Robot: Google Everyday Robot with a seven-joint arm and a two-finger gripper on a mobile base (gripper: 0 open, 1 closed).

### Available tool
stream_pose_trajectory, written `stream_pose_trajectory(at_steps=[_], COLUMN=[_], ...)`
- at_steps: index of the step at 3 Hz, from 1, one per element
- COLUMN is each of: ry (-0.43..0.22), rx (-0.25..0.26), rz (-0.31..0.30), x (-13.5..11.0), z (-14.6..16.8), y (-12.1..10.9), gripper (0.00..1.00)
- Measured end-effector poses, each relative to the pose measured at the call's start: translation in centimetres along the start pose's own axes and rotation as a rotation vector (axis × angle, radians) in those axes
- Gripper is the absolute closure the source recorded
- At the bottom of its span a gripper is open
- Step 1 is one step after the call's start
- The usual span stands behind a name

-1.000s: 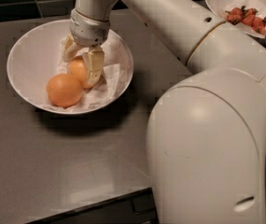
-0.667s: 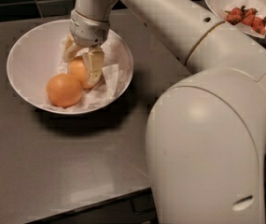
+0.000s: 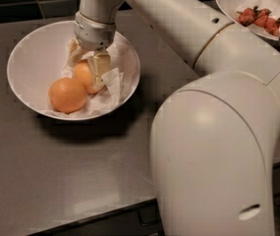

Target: Pick orange from white bowl

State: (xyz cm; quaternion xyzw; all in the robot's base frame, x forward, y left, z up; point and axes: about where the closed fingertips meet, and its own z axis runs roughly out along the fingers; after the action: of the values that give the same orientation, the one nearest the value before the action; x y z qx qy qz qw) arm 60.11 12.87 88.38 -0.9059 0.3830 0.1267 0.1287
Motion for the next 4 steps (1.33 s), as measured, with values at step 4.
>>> stream_pose_trajectory(at_steps=[4], ry=[0.013], rx=[-0.016], rz=[0.007], x=[0.78], z=[0.64], y=[0.15], gripper=[0.36])
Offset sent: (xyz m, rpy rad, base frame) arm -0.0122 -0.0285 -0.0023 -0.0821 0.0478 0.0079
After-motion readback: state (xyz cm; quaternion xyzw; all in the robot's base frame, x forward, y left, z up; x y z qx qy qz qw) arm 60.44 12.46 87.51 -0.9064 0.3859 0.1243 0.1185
